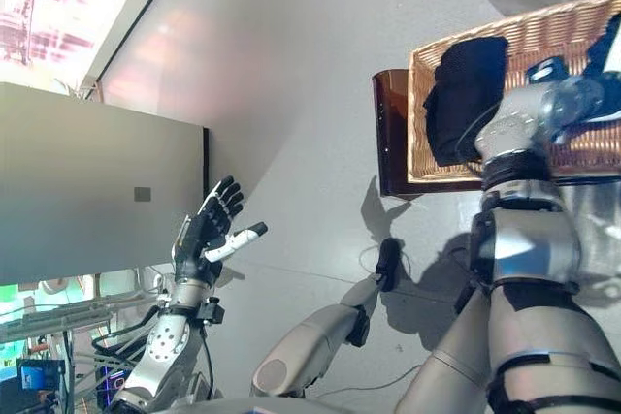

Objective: Pick up the clothes and place them into the washing machine

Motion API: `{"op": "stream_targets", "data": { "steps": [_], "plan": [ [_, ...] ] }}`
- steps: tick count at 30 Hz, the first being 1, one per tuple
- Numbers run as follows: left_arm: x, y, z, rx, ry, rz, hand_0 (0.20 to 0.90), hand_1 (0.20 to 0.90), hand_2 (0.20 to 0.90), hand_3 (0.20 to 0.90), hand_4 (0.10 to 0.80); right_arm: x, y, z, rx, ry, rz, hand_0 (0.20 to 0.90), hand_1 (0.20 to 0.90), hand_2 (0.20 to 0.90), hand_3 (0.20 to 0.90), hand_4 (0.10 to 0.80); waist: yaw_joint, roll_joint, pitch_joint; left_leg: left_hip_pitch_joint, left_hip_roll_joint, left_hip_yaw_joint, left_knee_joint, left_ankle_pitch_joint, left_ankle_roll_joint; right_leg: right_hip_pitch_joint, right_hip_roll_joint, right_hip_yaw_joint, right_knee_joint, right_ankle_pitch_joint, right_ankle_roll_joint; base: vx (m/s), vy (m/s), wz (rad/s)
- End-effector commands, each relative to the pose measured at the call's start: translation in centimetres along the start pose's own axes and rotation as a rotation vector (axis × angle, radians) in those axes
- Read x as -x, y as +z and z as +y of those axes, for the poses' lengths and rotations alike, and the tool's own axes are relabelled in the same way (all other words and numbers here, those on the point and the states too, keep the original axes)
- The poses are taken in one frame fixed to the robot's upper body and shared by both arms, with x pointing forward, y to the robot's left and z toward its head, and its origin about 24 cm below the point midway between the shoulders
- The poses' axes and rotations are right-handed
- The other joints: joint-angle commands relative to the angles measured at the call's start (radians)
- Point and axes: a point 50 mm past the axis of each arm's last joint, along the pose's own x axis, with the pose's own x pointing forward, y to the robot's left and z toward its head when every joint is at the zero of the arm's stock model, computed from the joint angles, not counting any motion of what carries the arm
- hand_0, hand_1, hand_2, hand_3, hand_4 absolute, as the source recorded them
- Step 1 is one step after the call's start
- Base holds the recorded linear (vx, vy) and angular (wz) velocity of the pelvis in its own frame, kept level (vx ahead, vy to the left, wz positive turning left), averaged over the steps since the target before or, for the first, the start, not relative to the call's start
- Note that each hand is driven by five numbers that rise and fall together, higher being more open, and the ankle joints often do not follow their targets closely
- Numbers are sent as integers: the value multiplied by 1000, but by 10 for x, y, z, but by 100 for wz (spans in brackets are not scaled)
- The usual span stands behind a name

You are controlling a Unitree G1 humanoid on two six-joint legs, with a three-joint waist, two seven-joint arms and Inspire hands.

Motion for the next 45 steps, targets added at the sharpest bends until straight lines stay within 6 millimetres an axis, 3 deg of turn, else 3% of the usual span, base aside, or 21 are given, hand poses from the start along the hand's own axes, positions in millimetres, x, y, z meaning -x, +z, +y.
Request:
{"op": "stream_targets", "data": {
  "steps": [1, 3, 4, 6, 11, 13, 14, 17, 19, 20, 21, 22, 23, 25, 26, 27, 31, 35, 36, 39, 45],
  "plan": [
    [-10, 22, 24, -28, 71, -136, 900, 900, 900, 900, 800, 25, 151, 76, -124, 410, -603, 900, 900, 900, 900, 800, -59, -23, -31, 121, 30, 3, -6, -77, -36, 262, 58, 15, -356, 97, 70, 72, 50, -19],
    [-10, 21, 25, -35, 78, -129, 900, 900, 900, 900, 800, 29, 172, 76, -162, 401, -680, 900, 900, 900, 900, 800, -83, -32, -43, 137, 27, 16, -5, -81, -36, 300, 56, 9, -402, 109, 72, 44, 35, -15],
    [-10, 21, 25, -36, 78, -129, 900, 900, 900, 900, 800, 30, 172, 76, -162, 399, -682, 900, 900, 900, 900, 800, -83, -30, -41, 139, 28, 16, -6, -81, -36, 306, 57, 7, -408, 112, 72, 55, 62, -14],
    [-9, 17, 29, -46, 111, -113, 900, 900, 900, 900, 800, 40, 199, 75, -95, 371, -858, 900, 900, 900, 900, 800, -138, -39, -58, 167, 22, 45, -3, -89, -34, 366, 61, 14, -498, 155, 81, 50, 95, -9],
    [-7, 11, 37, -62, 147, -89, 900, 900, 900, 900, 800, 17, 215, 48, 69, 210, -949, 900, 900, 900, 900, 800, -185, -51, -83, 202, 21, 74, 5, -97, -28, 451, 62, 22, -612, 209, 87, 41, 53, -29],
    [-6, 9, 37, -71, 149, -82, 900, 900, 900, 900, 800, 10, 212, 40, 102, 183, -937, 900, 900, 900, 900, 800, -188, -58, -90, 210, 19, 82, 12, -104, -25, 475, 63, 24, -649, 225, 91, 18, 25, -21],
    [-6, 7, 38, -73, 158, -72, 900, 900, 900, 900, 800, -6, 193, 27, 226, 157, -878, 900, 900, 900, 900, 800, -198, -67, -100, 221, 17, 95, 15, -119, -14, 493, 69, 33, -678, 241, 96, 16, 0, -23],
    [-3, -1, 38, -56, 176, -34, 900, 900, 900, 900, 800, -25, 127, -4, 392, 188, -679, 900, 900, 900, 900, 800, -205, -85, -99, 241, 24, 128, 31, -144, 4, 517, 84, 56, -716, 270, 101, -11, -15, -28],
    [0, -6, 37, -51, 169, -10, 900, 900, 900, 900, 800, -35, 75, -42, 529, 175, -516, 900, 900, 900, 900, 800, -197, -104, -106, 253, 28, 143, 47, -156, 8, 540, 83, 63, -732, 279, 103, -28, -30, -44],
    [-1, -7, 36, -49, 166, -9, 900, 900, 900, 900, 800, -32, 50, -56, 572, 188, -446, 900, 900, 900, 900, 800, -195, -104, -106, 256, 30, 149, 52, -158, 10, 547, 82, 61, -734, 279, 103, -9, -10, -42],
    [1, -7, 37, -55, 167, -6, 900, 900, 900, 900, 800, -31, 47, -60, 574, 184, -441, 900, 900, 900, 900, 800, -197, -110, -107, 259, 31, 149, 53, -159, 10, 552, 82, 61, -736, 279, 103, -9, -13, -20],
    [2, -11, 37, -60, 165, 11, 900, 900, 900, 900, 800, -25, 5, -96, 620, 174, -283, 900, 900, 900, 900, 800, -196, -119, -109, 267, 34, 147, 64, -162, 14, 573, 80, 57, -739, 277, 101, -3, -28, -12],
    [2, -13, 37, -56, 170, 22, 900, 900, 900, 900, 800, -18, -19, -118, 686, 170, -200, 900, 900, 900, 900, 800, -186, -125, -113, 271, 36, 144, 66, -161, 15, 587, 77, 51, -742, 276, 101, -2, -46, -20],
    [6, -16, 40, -75, 177, 40, 900, 900, 900, 900, 800, -4, -48, -147, 734, 185, -76, 900, 900, 900, 900, 800, -189, -141, -116, 285, 40, 138, 64, -161, 17, 614, 75, 37, -753, 274, 101, 3, -44, -32],
    [6, -16, 41, -76, 177, 41, 900, 900, 900, 900, 800, -4, -48, -148, 735, 184, -76, 900, 900, 900, 900, 800, -191, -142, -115, 286, 40, 136, 64, -160, 17, 617, 75, 35, -754, 275, 101, 15, -45, -9],
    [7, -18, 45, -84, 194, 55, 900, 900, 900, 900, 800, 14, -75, -168, 810, 236, 34, 900, 900, 900, 900, 800, -183, -158, -117, 302, 45, 133, 60, -163, 18, 640, 72, 21, -758, 272, 100, 6, -50, 17],
    [15, -23, 57, -96, 254, 81, 900, 900, 900, 900, 800, 47, -108, -204, 879, 264, 182, 900, 900, 900, 900, 800, -174, -208, -121, 319, 56, 119, 45, -152, 17, 677, 74, -10, -792, 294, 100, -2, -54, 27],
    [17, -25, 63, -131, 266, 97, 900, 900, 900, 900, 800, 57, -121, -227, 1099, 293, 239, 900, 900, 900, 900, 800, -158, -256, -125, 336, 67, 104, 29, -149, 19, 709, 81, -35, -813, 308, 100, -10, -46, 16],
    [17, -24, 63, -132, 267, 97, 900, 900, 900, 900, 800, 57, -122, -226, 1099, 294, 240, 900, 900, 900, 900, 800, -160, -256, -123, 338, 67, 103, 28, -149, 19, 713, 81, -36, -815, 308, 100, -24, -89, 19],
    [19, -22, 69, -159, 275, 96, 900, 900, 900, 900, 800, 69, -139, -231, 1342, 426, 275, 900, 900, 900, 900, 800, -143, -306, -124, 351, 77, 96, 16, -150, 23, 735, 94, -54, -842, 329, 103, -16, -74, 8],
    [22, -18, 76, -173, 298, 89, 900, 900, 900, 900, 800, 75, -148, -237, 1588, 502, 267, 900, 900, 900, 900, 800, -111, -350, -128, 360, 87, 87, 20, -163, 35, 754, 103, -64, -847, 334, 108, -9, -30, -19]
  ]
}}
